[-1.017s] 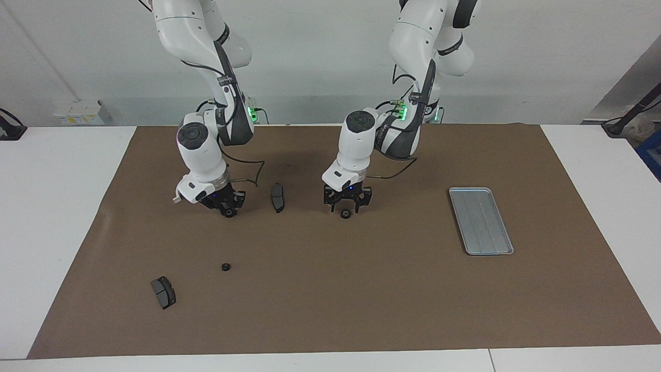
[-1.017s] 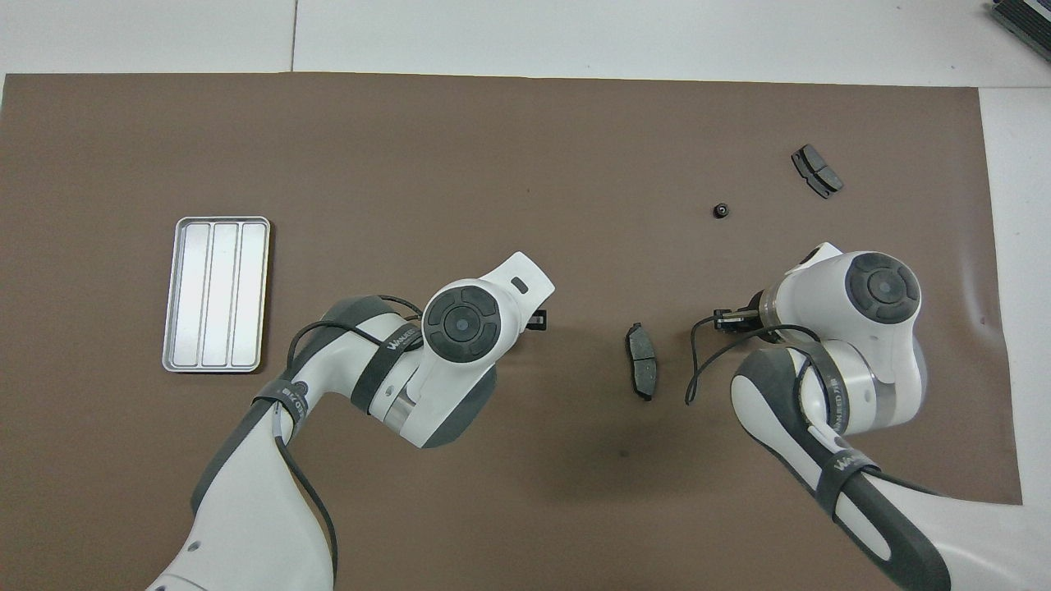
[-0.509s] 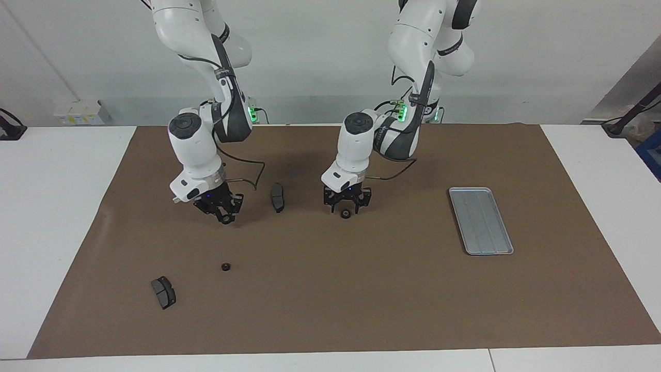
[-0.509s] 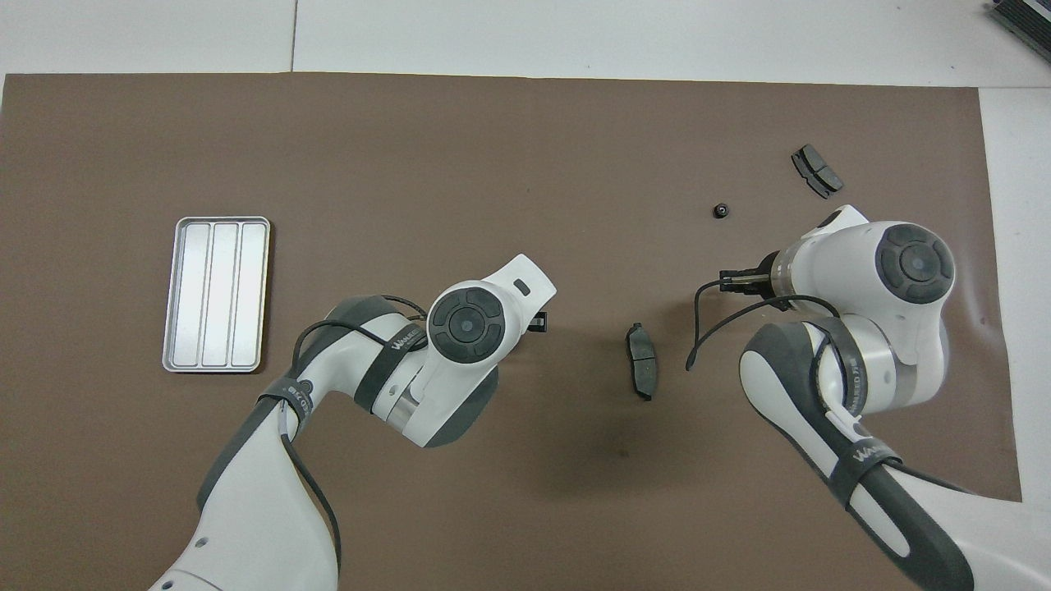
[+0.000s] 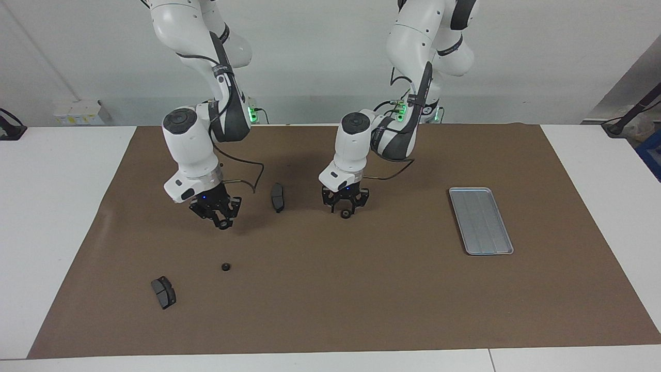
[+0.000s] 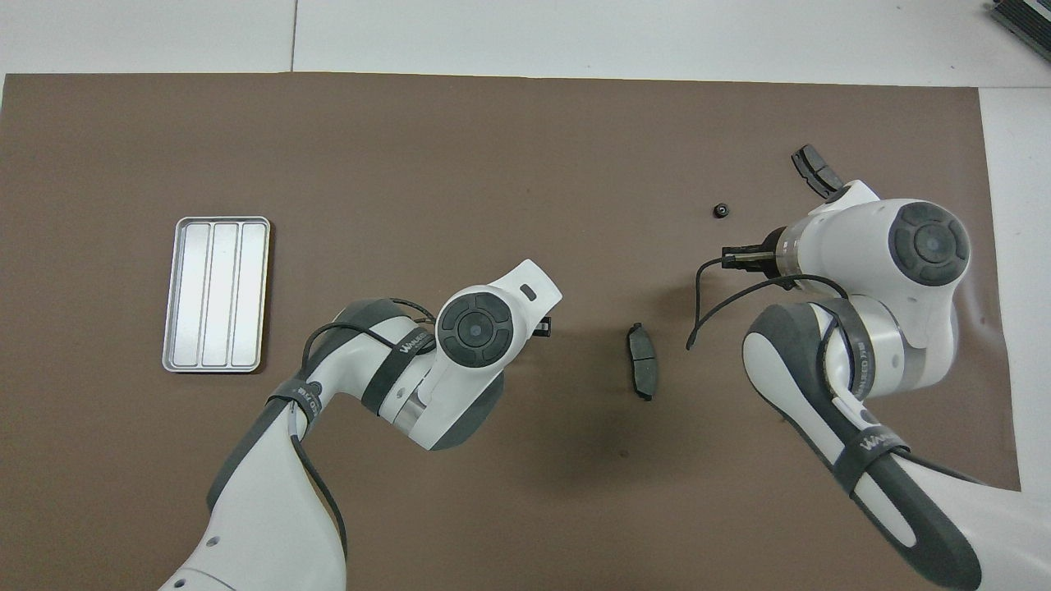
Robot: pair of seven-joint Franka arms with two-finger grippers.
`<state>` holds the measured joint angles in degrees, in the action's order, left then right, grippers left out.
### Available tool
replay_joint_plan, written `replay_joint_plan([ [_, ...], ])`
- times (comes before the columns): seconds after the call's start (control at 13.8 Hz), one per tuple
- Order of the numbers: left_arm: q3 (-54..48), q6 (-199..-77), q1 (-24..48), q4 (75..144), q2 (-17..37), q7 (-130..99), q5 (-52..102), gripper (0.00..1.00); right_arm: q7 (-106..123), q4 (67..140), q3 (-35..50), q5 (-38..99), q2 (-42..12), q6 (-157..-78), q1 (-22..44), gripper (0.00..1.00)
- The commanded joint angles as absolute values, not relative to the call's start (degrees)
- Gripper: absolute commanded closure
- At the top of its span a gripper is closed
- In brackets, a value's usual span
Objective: Pick bearing gear from pile to tray
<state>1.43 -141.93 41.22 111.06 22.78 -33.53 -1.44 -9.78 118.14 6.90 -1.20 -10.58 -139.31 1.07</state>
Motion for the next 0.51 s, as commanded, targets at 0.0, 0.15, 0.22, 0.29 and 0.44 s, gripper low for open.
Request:
replay_joint_plan([
  [0.0,2.37,-142.29,42.19,110.21,23.82,-33.22,-2.46,0.41,-11.51,114.88,7.12,-0.26,-12.38,-138.25,1.84,1.00],
  [0.15,2.37,-142.21,42.19,110.21,23.82,-33.22,-2.46,0.48,-11.77,113.47,7.12,-0.18,-13.18,-138.16,2.11,1.00],
  [0.22,2.37,-142.03,42.19,110.21,23.82,-33.22,-2.46,0.54,-12.56,113.03,7.29,-0.26,-13.27,-138.08,2.11,1.00],
  [0.29,2.37,-141.94,42.19,110.30,23.82,-33.14,-2.46,0.60,-13.18,112.42,7.38,-0.26,-13.53,-137.99,2.11,1.00],
  [0.44,2.37,-141.77,42.19,110.22,23.82,-33.13,-2.46,0.69,-13.27,110.93,7.30,-0.26,-14.06,-137.64,4.03,1.00],
])
